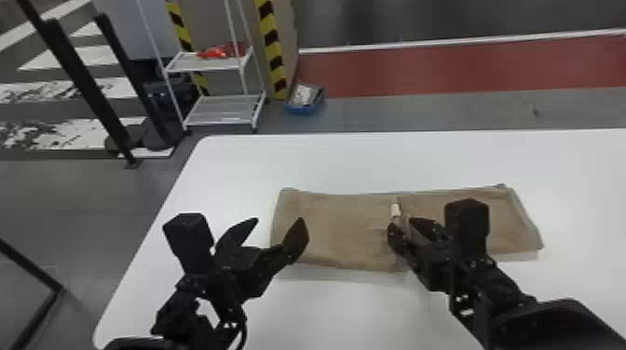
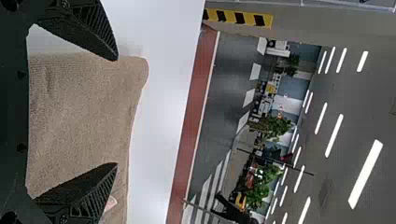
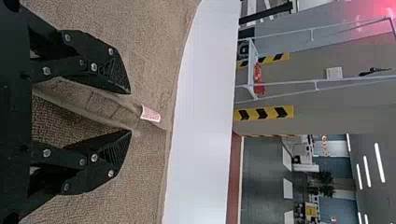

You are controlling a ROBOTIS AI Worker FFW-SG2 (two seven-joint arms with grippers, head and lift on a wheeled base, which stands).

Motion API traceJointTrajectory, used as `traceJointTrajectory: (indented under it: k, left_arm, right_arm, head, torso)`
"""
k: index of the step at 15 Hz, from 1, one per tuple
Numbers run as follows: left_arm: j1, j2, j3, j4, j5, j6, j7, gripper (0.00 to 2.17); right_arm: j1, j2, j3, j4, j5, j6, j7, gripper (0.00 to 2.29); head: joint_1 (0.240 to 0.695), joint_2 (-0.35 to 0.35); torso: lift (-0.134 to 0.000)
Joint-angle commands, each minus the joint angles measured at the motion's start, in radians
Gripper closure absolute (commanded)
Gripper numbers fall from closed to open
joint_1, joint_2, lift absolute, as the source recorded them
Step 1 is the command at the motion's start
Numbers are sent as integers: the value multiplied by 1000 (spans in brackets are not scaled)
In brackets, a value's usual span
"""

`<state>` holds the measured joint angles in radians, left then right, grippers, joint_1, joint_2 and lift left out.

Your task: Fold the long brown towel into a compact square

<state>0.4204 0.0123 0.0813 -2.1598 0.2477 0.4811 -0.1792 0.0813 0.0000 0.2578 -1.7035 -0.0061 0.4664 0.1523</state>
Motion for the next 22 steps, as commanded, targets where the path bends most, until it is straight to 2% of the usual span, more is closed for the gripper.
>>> traceJointTrajectory:
  k: [1,6,10,15,18,19,22]
  left_arm:
    - [-2,0,0,3,1,0,0,76]
    - [-2,2,0,11,2,-3,-2,76]
    - [-3,3,0,18,5,-3,-2,76]
    - [-2,8,3,18,10,-6,-2,80]
    - [0,8,1,18,10,-6,-3,80]
    - [0,8,1,18,10,-6,-3,80]
    - [0,8,1,21,10,-6,-8,80]
  right_arm:
    - [-3,1,0,4,0,-1,0,707]
    - [-9,1,0,19,2,2,-2,1301]
    - [-8,1,-3,10,2,-7,-4,1305]
    - [31,1,-6,-74,-2,-16,-4,1305]
    - [32,1,-12,-85,-2,-10,-4,1305]
    - [26,1,-14,-77,2,24,-4,1295]
    - [20,0,-12,-51,18,51,-2,670]
  head:
    - [695,177]
    - [695,176]
    - [695,175]
    - [695,175]
    - [695,177]
    - [695,176]
    - [695,171]
  torso:
    - [-123]
    - [-123]
    - [-123]
    - [-123]
    - [-123]
    - [-123]
    - [-123]
